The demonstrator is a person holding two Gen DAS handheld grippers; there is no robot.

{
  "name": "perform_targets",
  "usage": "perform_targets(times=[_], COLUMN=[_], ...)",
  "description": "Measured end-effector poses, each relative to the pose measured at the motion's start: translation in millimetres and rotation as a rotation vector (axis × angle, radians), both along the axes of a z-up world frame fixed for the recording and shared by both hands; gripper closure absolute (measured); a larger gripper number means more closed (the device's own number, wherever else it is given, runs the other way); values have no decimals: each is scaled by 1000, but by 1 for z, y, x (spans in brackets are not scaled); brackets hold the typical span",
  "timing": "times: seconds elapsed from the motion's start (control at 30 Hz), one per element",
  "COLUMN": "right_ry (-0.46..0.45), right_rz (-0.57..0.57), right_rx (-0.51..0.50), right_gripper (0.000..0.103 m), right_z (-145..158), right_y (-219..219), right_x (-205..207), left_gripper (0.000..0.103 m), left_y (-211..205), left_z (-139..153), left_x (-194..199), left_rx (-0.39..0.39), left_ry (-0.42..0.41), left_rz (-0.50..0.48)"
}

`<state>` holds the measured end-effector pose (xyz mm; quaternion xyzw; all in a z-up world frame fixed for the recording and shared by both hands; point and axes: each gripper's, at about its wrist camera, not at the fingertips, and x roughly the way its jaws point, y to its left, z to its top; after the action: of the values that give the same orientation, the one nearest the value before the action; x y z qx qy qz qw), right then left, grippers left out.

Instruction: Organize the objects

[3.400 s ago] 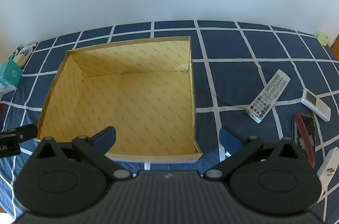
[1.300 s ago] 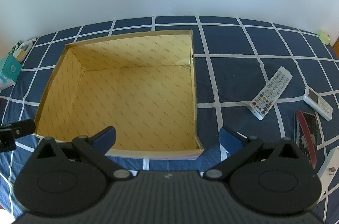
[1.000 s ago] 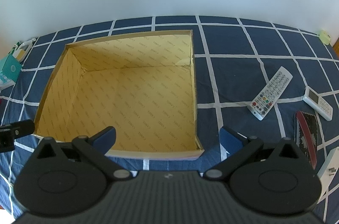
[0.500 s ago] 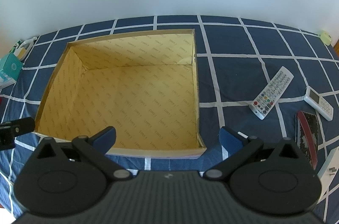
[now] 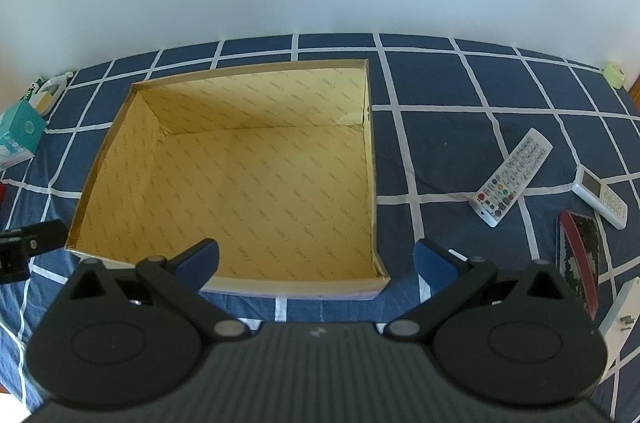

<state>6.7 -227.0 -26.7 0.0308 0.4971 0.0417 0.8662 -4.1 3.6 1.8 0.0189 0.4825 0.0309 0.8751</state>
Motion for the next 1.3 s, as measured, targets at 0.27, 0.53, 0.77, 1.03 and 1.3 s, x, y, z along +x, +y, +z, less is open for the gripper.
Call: perform_targets(times=[0.27, 0.53, 0.77, 1.03, 1.3], right_ry=[-12, -25, -33, -38, -31], right_rz=[-6, -31, -59, -102, -165], right_rx=[0, 3, 7, 15, 29], right_gripper=[0, 0, 0, 0, 0], right_z=[6, 12, 17, 20, 19], right_y=[-2, -10, -24, -49, -92], right_x=[-7, -22, -36, -50, -57], left_gripper=[0, 0, 0, 0, 0], left_y=[-4, -12, -28, -57, -99], left_z=[5, 10, 13, 15, 11], left_x=[-8, -18, -29, -37, -39], left_rx=[0, -3, -1, 0, 2], left_ry=[-14, -24, -26, -27, 0], left_rz=[-6, -21, -56, -116, -183])
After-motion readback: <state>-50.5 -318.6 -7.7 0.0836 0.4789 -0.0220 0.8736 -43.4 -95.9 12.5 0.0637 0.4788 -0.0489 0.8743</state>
